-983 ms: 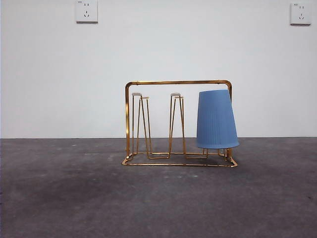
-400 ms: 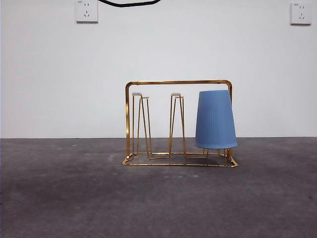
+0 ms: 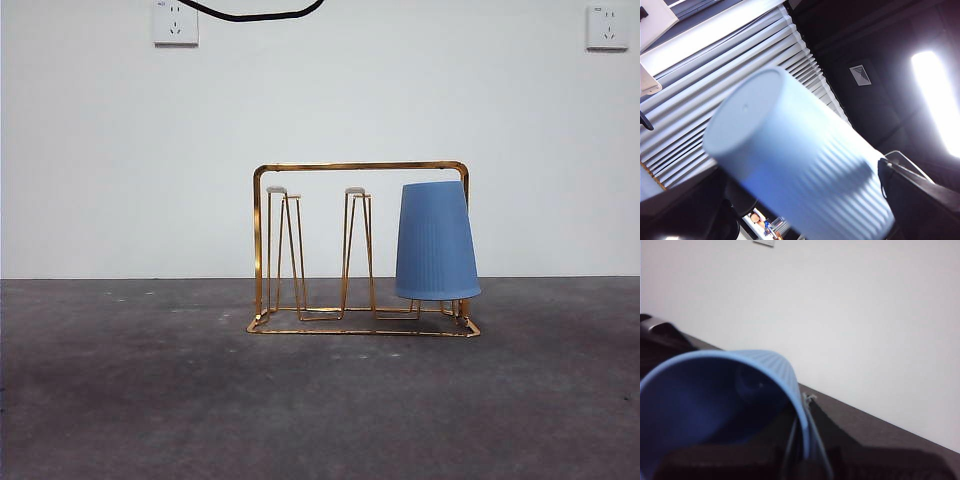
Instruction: Pick up cup 1,put cup 1 in the cup rack,pick up cup 2,put cup 2 in the cup rack
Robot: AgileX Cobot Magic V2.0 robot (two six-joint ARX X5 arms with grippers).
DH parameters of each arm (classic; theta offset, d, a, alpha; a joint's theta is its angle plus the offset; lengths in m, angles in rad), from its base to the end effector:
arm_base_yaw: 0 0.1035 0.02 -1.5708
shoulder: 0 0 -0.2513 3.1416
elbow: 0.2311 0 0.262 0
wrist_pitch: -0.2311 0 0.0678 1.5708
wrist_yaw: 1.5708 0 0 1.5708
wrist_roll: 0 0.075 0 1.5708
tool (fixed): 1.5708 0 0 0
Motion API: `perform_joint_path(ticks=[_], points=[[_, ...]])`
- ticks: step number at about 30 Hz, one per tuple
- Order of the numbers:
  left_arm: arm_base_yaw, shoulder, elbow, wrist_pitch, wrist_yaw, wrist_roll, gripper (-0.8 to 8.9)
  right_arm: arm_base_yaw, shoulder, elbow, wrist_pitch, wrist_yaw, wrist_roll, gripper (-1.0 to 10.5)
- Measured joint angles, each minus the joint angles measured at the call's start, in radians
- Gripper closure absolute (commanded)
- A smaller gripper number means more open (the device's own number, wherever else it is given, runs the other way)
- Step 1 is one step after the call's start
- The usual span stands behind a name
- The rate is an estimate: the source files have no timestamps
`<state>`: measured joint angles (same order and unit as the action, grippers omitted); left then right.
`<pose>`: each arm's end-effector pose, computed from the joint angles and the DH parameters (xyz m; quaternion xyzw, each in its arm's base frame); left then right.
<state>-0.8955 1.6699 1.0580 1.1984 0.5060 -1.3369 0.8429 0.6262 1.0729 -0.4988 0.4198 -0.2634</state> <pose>0.2212 -0.3343 0.3300 -0.4974 0.1600 -0.6602 0.5396 0.1270 0.0966 0.4080 -0.1436 -0.0067 0.2108 0.9669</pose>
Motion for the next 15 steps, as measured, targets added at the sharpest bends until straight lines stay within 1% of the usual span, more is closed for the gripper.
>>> perform_joint_path(ticks=[7, 15], points=[[0.023, 0.000, 0.000, 0.000, 0.000, 0.000, 3.15, 0.000, 0.000, -0.011, -0.018, -0.036, -0.007, 9.6], [0.035, 0.000, 0.000, 0.000, -0.003, 0.000, 3.17, 0.000, 0.000, -0.011, -0.072, -0.039, -0.010, 9.6]])
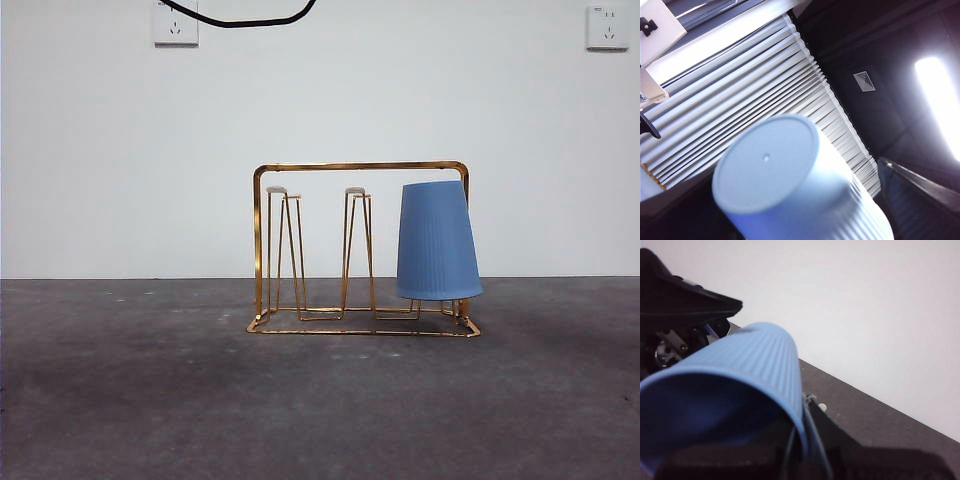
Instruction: Pick up cup 1,put cup 1 in the cup rack,pick up cup 2,put cup 2 in the cup rack
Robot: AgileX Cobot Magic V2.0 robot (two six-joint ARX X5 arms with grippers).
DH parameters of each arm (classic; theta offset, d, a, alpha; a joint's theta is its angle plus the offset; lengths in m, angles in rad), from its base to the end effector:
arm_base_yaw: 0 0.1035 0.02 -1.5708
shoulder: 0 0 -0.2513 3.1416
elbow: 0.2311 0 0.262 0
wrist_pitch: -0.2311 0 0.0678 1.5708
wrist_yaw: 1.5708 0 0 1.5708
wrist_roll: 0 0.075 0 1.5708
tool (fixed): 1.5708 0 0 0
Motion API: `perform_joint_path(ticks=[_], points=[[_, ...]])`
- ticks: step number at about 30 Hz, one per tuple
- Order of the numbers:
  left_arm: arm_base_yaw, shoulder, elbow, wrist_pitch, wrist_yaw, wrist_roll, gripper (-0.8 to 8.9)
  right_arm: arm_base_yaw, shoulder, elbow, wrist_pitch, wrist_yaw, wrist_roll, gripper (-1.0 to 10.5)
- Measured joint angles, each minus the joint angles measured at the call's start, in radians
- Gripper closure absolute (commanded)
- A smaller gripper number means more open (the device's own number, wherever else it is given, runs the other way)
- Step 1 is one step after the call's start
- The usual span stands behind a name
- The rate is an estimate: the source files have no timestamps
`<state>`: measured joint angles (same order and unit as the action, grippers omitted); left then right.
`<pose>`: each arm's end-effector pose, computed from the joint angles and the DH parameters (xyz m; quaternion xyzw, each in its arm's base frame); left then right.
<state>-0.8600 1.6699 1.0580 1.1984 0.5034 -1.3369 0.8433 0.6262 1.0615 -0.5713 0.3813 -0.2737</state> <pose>0.2331 -0.3262 0.3301 -0.5009 0.1506 -0.6497 0.5516 0.1262 0.0998 0.3941 -0.1712 0.0239 0.2339 0.9568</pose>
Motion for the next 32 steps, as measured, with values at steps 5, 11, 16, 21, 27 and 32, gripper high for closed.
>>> perform_joint_path(ticks=[5, 11, 16, 21, 27, 32], points=[[0.001, 0.000, 0.000, 0.000, -0.004, 0.000, 4.60, 0.001, 0.000, 0.000, 0.001, -0.004, 0.000, 9.6], [0.003, 0.000, 0.000, 0.003, -0.014, -0.023, 4.87, 0.001, 0.004, 0.000, -0.006, -0.004, -0.003, 9.6], [0.006, 0.000, 0.000, 0.001, -0.015, -0.026, 6.29, 0.001, 0.015, 0.000, -0.016, -0.003, 0.000, 9.6], [0.008, 0.000, 0.000, -0.001, -0.016, -0.026, 7.01, 0.001, 0.024, 0.000, -0.018, 0.000, 0.000, 9.5], [0.009, 0.000, 0.000, -0.002, -0.005, -0.016, 8.21, 0.001, 0.024, 0.000, -0.026, 0.001, 0.003, 9.3], [0.009, 0.000, 0.000, 0.005, 0.013, 0.010, 8.20, 0.001, 0.031, 0.000, -0.045, 0.001, 0.010, 7.8]])
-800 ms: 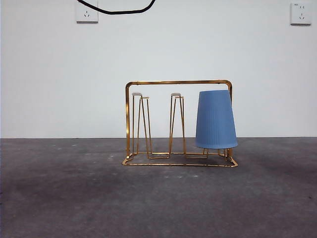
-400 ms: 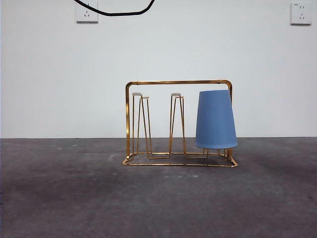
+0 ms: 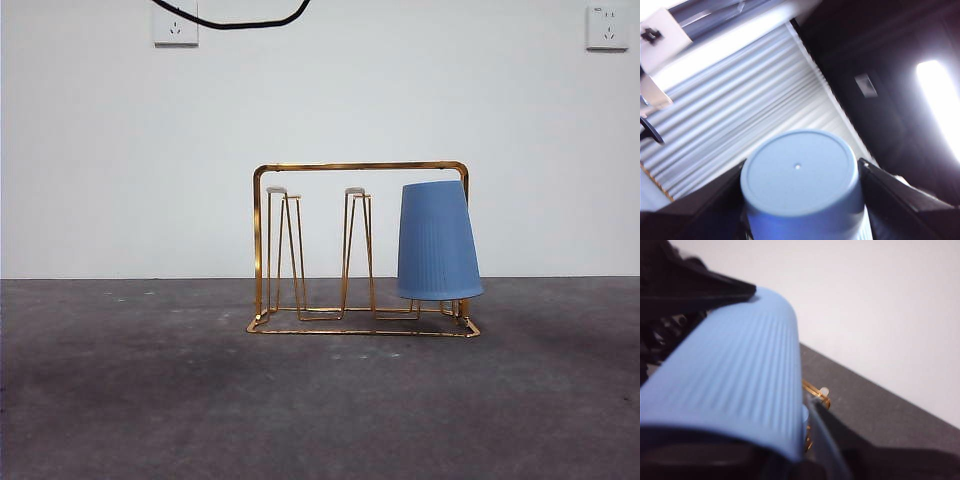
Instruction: Pick up cup 1,put cup 1 in the cup rack,pick up cup 2,put cup 2 in the cup rack
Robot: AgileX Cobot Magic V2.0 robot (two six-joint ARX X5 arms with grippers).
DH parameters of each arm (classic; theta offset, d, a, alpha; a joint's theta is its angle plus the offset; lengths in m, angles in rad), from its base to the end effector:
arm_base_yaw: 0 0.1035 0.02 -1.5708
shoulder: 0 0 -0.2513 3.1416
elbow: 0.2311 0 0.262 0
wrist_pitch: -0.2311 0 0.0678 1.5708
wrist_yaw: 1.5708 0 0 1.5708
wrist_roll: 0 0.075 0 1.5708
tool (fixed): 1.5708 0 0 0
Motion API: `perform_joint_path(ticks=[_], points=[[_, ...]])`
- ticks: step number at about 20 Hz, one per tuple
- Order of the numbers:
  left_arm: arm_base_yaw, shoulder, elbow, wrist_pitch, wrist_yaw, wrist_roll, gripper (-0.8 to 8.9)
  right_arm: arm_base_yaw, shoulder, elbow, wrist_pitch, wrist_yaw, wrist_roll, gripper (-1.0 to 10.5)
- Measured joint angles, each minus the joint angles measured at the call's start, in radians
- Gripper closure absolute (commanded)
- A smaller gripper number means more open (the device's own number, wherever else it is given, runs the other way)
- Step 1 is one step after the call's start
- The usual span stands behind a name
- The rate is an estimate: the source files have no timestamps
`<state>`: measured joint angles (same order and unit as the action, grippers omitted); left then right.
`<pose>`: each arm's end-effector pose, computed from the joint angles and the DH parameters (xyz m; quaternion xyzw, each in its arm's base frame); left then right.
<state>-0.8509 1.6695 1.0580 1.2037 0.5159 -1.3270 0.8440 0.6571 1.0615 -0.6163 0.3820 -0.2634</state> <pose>0.2349 -0.3240 0.3306 -0.4951 0.1453 -0.6530 0.5544 0.1313 0.1056 0.3836 -0.1874 0.0558 0.2371 0.9516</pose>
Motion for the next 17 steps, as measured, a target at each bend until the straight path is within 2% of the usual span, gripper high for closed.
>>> perform_joint_path(ticks=[13, 17], points=[[0.101, -0.005, 0.000, -0.011, 0.064, 0.021, 8.18, 0.000, -0.024, 0.008, -0.145, 0.014, 0.065, 7.8], [0.143, -0.054, 0.000, -0.136, 0.110, 0.079, 8.18, 0.000, -0.068, 0.010, -0.221, 0.014, 0.099, 7.8]])
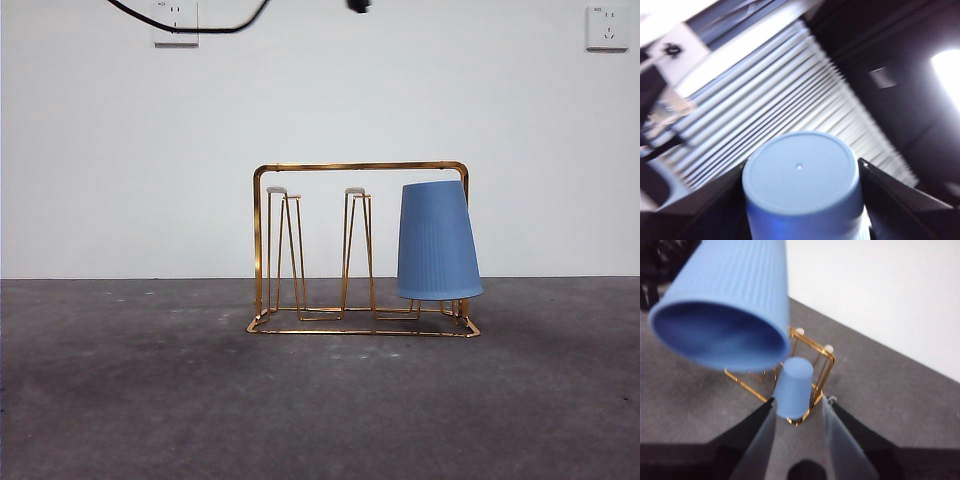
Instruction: Pick up cup 1,put cup 1 in the cup rack,pick up cup 2,put cup 2 in the cup rack
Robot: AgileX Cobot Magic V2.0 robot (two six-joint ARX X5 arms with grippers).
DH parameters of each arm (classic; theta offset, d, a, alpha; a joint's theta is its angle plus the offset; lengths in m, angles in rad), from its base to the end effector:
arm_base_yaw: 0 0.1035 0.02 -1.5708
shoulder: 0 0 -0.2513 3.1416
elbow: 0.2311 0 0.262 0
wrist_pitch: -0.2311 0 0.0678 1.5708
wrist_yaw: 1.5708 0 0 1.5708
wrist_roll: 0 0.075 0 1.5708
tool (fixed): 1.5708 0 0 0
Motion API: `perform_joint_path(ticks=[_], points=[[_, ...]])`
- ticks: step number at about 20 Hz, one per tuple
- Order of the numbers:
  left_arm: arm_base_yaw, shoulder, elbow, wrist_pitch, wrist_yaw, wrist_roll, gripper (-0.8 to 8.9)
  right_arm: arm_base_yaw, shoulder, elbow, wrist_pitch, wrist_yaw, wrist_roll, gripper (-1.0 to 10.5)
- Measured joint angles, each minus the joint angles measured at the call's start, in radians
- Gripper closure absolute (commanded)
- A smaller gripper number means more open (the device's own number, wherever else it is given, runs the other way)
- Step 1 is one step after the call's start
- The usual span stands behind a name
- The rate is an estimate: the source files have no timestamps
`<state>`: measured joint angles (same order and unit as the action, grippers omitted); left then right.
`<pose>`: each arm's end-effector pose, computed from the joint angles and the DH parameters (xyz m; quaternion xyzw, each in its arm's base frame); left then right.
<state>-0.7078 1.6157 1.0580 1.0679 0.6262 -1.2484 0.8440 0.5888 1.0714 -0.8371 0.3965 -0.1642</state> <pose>0.2690 -0.2880 0.3333 -0.4527 0.1453 -0.6331 0.6109 0.1130 0.0835 0.3670 -0.1808 0.1251 0.2294 0.9482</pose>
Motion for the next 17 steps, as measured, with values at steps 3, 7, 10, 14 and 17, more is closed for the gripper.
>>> perform_joint_path(ticks=[3, 7, 10, 14, 17], points=[[0.027, -0.075, 0.000, -0.190, -0.004, 0.105, 8.18, 0.000, -0.032, 0.002, -0.064, 0.006, 0.024, 7.8], [0.042, -0.222, 0.000, -0.554, -0.136, 0.348, 8.19, 0.000, -0.060, 0.002, -0.147, 0.027, 0.056, 7.8], [0.041, -0.344, 0.000, -0.848, -0.341, 0.576, 8.19, 0.000, -0.074, 0.002, -0.182, 0.027, 0.082, 7.8], [0.035, -0.458, 0.000, -1.099, -0.637, 0.831, 8.19, 0.000, -0.077, 0.002, -0.193, 0.026, 0.099, 7.8], [0.031, -0.488, 0.000, -1.134, -0.818, 0.954, 8.19, 0.000, -0.077, 0.002, -0.193, 0.026, 0.114, 7.8]])
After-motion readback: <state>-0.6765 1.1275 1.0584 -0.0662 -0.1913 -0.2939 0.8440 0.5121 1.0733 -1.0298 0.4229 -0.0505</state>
